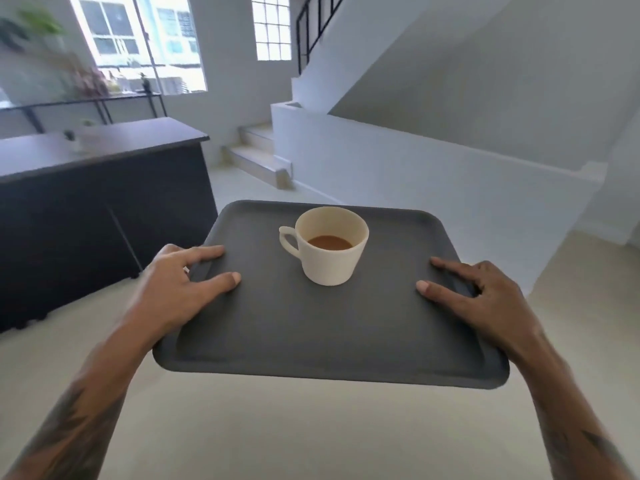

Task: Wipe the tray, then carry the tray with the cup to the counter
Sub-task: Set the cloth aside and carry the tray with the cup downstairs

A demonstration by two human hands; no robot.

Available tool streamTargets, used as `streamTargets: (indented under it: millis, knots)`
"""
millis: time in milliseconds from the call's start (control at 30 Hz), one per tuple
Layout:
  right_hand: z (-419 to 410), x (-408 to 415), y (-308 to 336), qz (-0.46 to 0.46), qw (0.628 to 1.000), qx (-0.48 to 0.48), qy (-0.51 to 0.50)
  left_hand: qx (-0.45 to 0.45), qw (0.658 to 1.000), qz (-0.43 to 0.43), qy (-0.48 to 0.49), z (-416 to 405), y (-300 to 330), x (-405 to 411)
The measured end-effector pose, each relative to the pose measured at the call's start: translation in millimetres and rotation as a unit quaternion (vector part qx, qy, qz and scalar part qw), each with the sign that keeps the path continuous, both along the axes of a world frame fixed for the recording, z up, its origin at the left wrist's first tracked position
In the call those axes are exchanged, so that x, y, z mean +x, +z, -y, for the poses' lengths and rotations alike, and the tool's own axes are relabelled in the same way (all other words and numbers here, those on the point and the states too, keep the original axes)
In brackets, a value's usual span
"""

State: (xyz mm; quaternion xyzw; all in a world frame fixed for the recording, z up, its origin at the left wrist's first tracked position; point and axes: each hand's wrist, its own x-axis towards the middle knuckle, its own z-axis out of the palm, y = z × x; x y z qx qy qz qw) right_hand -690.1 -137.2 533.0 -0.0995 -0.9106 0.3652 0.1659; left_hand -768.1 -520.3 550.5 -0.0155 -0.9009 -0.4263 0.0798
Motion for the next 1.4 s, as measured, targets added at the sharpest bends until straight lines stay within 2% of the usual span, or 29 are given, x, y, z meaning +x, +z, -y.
streamTargets:
  millis: [333, 600, 867, 1167, 1400]
  knots:
    - [96, -291, 6, -0.003, 0.971, 0.009, 0.237, -0.006, 0.973, -0.015, 0.229, 103, -6, -116]
    - [180, -479, 17, 0.004, 0.941, 0.009, 0.337, -0.006, 0.945, -0.017, 0.327, 152, 3, -226]
    - [277, -658, 4, -0.003, 0.935, 0.014, 0.354, 0.0, 0.937, -0.019, 0.348, 244, -6, -386]
    - [388, -864, 9, 0.005, 0.941, 0.015, 0.337, -0.004, 0.946, -0.026, 0.323, 360, -5, -605]
    - [465, -1052, -9, -0.027, 0.936, 0.015, 0.351, -0.003, 0.938, -0.036, 0.344, 434, -25, -780]
